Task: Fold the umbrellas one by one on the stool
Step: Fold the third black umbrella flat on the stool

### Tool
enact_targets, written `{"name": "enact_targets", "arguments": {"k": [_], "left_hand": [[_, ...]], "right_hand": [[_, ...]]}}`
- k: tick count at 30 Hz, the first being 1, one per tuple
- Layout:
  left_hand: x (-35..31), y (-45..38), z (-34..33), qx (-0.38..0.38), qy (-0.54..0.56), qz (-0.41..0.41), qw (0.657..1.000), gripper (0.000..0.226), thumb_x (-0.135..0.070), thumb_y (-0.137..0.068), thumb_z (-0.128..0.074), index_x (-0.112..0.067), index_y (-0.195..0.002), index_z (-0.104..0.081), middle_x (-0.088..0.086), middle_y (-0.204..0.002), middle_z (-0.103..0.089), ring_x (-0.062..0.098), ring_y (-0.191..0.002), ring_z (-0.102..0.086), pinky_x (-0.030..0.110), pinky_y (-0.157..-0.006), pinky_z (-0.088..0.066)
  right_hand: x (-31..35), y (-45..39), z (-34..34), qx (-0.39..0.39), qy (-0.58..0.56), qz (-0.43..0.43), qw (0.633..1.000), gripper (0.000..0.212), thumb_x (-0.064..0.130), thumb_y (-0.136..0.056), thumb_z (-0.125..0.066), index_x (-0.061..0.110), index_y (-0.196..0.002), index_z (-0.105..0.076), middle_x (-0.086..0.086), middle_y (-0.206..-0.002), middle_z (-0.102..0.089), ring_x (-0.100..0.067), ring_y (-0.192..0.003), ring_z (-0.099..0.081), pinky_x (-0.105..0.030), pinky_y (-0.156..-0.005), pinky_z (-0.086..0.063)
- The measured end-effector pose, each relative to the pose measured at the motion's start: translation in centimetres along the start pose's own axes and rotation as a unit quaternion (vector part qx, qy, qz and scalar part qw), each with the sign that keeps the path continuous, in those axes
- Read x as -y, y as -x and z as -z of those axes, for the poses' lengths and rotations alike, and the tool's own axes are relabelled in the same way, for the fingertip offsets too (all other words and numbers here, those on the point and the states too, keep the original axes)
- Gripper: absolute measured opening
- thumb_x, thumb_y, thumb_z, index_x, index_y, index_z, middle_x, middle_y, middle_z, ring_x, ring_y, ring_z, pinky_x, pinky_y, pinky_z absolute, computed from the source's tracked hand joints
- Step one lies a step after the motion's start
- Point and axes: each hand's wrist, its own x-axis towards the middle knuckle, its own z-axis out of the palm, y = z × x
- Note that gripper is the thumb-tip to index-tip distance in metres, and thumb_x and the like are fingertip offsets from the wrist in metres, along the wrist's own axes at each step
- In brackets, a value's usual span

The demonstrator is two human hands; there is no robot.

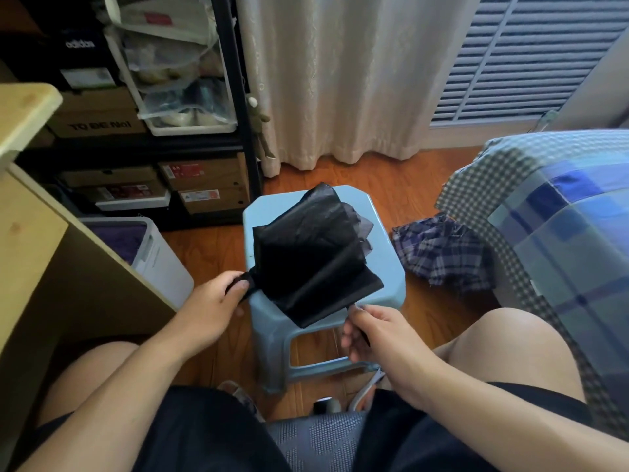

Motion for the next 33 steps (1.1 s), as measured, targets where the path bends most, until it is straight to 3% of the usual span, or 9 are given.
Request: {"name": "enact_targets", "arguments": {"k": [5,9,13,16,21,24,27,31,33], "left_hand": [[0.7,-0.3,-0.6,-0.086,-0.042,-0.044,0.994,0.026,-0.022,-0.094,-0.070,-0.033,-0.109,-0.051,-0.012,-0.108,-0.048,0.009,-0.099,-0.053,0.031,-0.082,-0.047],[-0.3,-1.0,-1.1,-0.127,-0.048,-0.051,0.989,0.036,-0.013,-0.089,-0.074,-0.032,-0.100,-0.045,-0.008,-0.106,-0.039,0.015,-0.090,-0.051,0.034,-0.073,-0.046],[-0.2,-0.9,-1.3,-0.104,-0.105,-0.091,0.985,0.046,-0.008,-0.088,-0.070,-0.031,-0.120,-0.045,-0.007,-0.111,-0.031,0.026,-0.086,-0.055,0.049,-0.071,-0.054],[0.0,-0.9,-1.5,-0.115,-0.211,-0.120,0.963,0.053,-0.001,-0.086,-0.072,-0.017,-0.132,-0.052,-0.002,-0.110,-0.031,0.026,-0.075,-0.055,0.045,-0.060,-0.056],[-0.8,-0.2,-1.4,-0.117,-0.308,-0.159,0.931,0.030,-0.007,-0.081,-0.077,-0.016,-0.097,-0.052,0.002,-0.080,-0.051,0.030,-0.061,-0.058,0.032,-0.047,-0.039],[-0.9,-0.5,-1.4,-0.104,-0.242,-0.129,0.956,0.028,-0.018,-0.089,-0.069,-0.022,-0.111,-0.053,-0.001,-0.091,-0.056,0.029,-0.075,-0.062,0.036,-0.058,-0.047],[-0.4,-0.5,-1.1,-0.024,-0.162,-0.083,0.983,0.050,-0.032,-0.093,-0.061,-0.033,-0.140,-0.043,-0.004,-0.110,-0.051,0.022,-0.094,-0.060,0.043,-0.079,-0.054],[0.4,-0.1,-1.1,0.052,-0.114,-0.061,0.990,0.040,-0.044,-0.104,-0.040,-0.035,-0.143,-0.042,-0.010,-0.115,-0.048,0.012,-0.105,-0.056,0.044,-0.093,-0.050],[0.6,-0.3,-0.9,0.063,-0.068,-0.058,0.994,0.038,-0.044,-0.106,-0.039,-0.033,-0.142,-0.047,-0.011,-0.117,-0.048,0.005,-0.109,-0.053,0.040,-0.100,-0.047]], "right_hand": [[1.0,0.8,0.1,0.019,-0.032,-0.039,0.999,0.037,0.020,-0.108,-0.046,0.011,-0.077,-0.062,-0.010,-0.071,-0.065,-0.020,-0.057,-0.055,-0.029,-0.060,-0.050],[1.6,0.9,0.2,0.022,-0.101,-0.079,0.992,0.034,0.023,-0.108,-0.049,0.011,-0.080,-0.065,-0.007,-0.069,-0.061,-0.015,-0.052,-0.051,-0.031,-0.061,-0.052],[1.7,1.1,0.2,0.015,-0.151,-0.093,0.984,0.028,0.017,-0.108,-0.049,0.003,-0.096,-0.069,-0.004,-0.065,-0.057,-0.012,-0.050,-0.049,-0.029,-0.057,-0.055],[1.7,1.3,0.5,0.014,-0.188,-0.098,0.977,0.017,0.009,-0.107,-0.051,0.000,-0.113,-0.064,-0.007,-0.068,-0.063,-0.013,-0.051,-0.056,-0.030,-0.060,-0.059],[2.8,1.7,0.7,-0.039,-0.183,-0.018,0.982,0.015,0.007,-0.104,-0.057,0.013,-0.116,-0.050,-0.015,-0.072,-0.069,-0.019,-0.051,-0.061,-0.032,-0.060,-0.059],[3.7,1.6,0.6,-0.039,-0.164,0.034,0.985,0.010,0.009,-0.104,-0.058,0.011,-0.104,-0.049,-0.018,-0.076,-0.070,-0.021,-0.052,-0.061,-0.033,-0.060,-0.058],[3.7,1.1,0.6,-0.022,-0.119,0.091,0.989,0.008,0.009,-0.103,-0.059,0.001,-0.101,-0.058,-0.016,-0.080,-0.073,-0.023,-0.056,-0.066,-0.031,-0.062,-0.059],[3.4,0.8,1.7,0.032,-0.024,0.147,0.988,0.016,-0.002,-0.096,-0.064,0.003,-0.112,-0.064,-0.009,-0.101,-0.079,-0.027,-0.083,-0.077,-0.031,-0.081,-0.062],[3.3,0.3,2.7,0.075,0.018,0.160,0.984,0.020,-0.007,-0.096,-0.062,0.005,-0.113,-0.063,-0.007,-0.104,-0.079,-0.025,-0.085,-0.077,-0.030,-0.079,-0.061]]}}
